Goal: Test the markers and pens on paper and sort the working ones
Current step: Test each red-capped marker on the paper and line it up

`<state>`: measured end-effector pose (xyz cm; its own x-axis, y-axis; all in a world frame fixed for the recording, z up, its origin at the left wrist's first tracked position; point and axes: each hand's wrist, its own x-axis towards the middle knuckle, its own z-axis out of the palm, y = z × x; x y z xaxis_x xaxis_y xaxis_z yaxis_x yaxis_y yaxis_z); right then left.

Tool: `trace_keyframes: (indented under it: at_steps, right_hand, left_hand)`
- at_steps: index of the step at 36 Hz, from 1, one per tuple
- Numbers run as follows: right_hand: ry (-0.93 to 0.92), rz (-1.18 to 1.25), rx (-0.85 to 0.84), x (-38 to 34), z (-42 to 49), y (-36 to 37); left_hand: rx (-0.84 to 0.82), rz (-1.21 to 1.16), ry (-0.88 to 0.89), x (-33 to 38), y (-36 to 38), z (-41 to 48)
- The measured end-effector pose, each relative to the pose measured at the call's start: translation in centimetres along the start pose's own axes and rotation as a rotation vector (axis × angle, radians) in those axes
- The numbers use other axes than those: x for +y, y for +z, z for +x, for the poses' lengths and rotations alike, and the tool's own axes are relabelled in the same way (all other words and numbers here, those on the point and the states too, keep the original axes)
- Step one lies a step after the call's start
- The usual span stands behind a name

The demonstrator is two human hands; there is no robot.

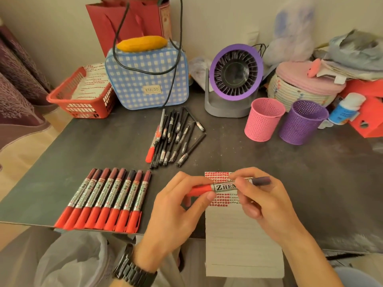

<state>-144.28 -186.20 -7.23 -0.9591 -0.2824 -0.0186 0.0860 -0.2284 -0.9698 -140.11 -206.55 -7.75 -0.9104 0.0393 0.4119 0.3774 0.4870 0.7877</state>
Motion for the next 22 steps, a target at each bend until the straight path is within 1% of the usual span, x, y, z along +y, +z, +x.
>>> trace_keyframes:
  at_steps: [2, 4, 8, 11, 13, 15, 18, 20, 22]
  right_hand:
    - [0.004, -0.018, -0.022, -0.2, -0.4, 0.0]
    - [-0.011, -0.141, -0.067, -0.4, -0.9, 0.1]
    - [-0.029, -0.402, -0.234, -0.8, -2.1, 0.7]
    - [-0.138, -0.664, -0.227, -0.7, -2.9, 1.4]
    - [-0.221, -0.773, -0.205, -0.4, -3.5, 2.0]
    - [-0.24, -0.775, -0.179, 0.0, -3.9, 2.7]
    - [-0.185, -0.666, -0.132, 0.7, -4.4, 3.6]
    - [-0.158, -0.569, -0.114, 1.3, -4.7, 4.2]
    - [-0.087, -0.404, -0.087, 2.1, -4.9, 5.0]
  left_hand:
    - [-0.035, 0.015, -0.012, 0.2, -1.0, -0.1]
    - [-0.082, 0.032, -0.021, 0.5, -2.0, -0.3]
    - [-0.165, 0.026, -0.056, 0.8, -3.9, -1.0]
    - [-0.198, 0.037, -0.063, 1.0, -4.9, -1.3]
    - [-0.23, 0.058, -0.076, 1.0, -5.6, -1.4]
    - [-0.243, 0.064, -0.07, 0.9, -6.2, -1.5]
    - [-0.243, 0.024, -0.08, 0.6, -6.5, -1.6]
    - [-0.27, -0.066, -0.144, 0.3, -6.6, -1.7]
    - [-0.302, -0.207, -0.229, -0.1, -6.7, -1.9]
